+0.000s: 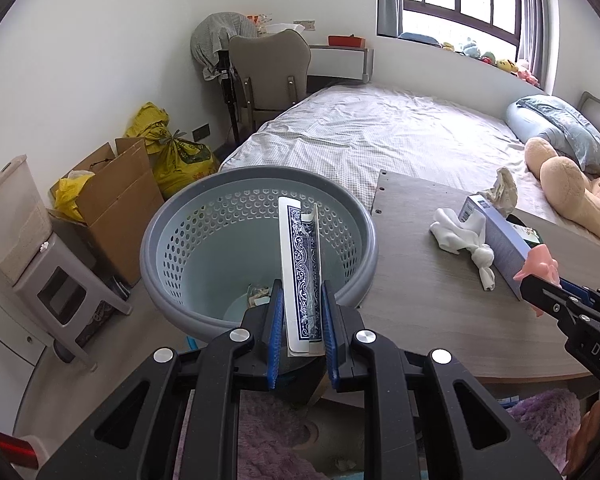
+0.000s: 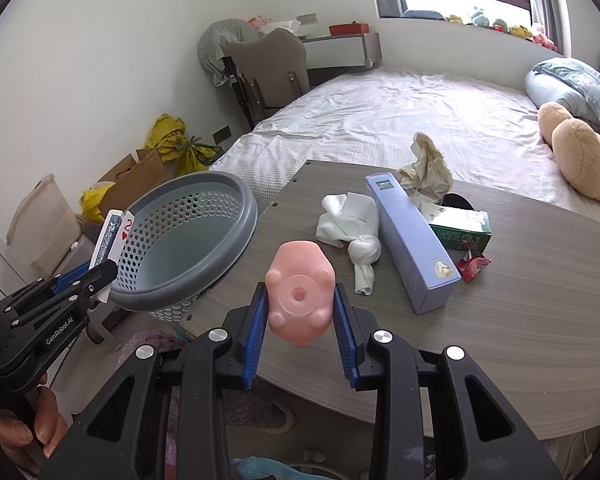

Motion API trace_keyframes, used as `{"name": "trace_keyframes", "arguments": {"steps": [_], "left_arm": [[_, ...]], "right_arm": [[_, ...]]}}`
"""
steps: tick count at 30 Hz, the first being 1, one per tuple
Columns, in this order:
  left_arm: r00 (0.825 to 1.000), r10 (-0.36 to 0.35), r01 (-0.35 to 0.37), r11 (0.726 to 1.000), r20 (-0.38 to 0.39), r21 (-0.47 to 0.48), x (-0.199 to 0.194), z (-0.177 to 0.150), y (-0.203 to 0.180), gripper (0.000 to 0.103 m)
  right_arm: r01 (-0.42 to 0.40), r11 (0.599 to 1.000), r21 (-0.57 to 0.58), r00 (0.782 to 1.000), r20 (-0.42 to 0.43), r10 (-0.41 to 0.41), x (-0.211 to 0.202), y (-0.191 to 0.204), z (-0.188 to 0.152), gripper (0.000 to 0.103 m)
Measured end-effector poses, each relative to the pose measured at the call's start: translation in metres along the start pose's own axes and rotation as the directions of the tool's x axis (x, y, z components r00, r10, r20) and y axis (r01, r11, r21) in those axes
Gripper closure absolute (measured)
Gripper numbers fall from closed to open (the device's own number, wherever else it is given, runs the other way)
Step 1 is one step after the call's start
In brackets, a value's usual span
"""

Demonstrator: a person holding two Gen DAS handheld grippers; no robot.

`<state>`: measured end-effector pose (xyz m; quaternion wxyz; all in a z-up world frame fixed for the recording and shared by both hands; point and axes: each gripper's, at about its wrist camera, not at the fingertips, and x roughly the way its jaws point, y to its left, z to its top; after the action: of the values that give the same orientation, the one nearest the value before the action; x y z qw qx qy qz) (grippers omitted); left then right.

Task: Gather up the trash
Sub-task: 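Carry card box and pig over the basket and open both grippers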

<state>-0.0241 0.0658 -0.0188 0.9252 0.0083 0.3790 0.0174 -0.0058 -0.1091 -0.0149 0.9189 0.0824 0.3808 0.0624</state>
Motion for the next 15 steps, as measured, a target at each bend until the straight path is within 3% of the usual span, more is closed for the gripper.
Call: {"name": "trace_keyframes", "arguments": {"steps": [15], "left_arm": [[1.0, 0.005, -0.007, 0.998, -0.031, -0.067, 0.021, -0.001, 0.047, 0.085]], "right_arm": [[-0.052, 0.995, -0.083, 0.999, -0.02, 0.05, 0.035, 0.057, 0.028, 0.071]]}}
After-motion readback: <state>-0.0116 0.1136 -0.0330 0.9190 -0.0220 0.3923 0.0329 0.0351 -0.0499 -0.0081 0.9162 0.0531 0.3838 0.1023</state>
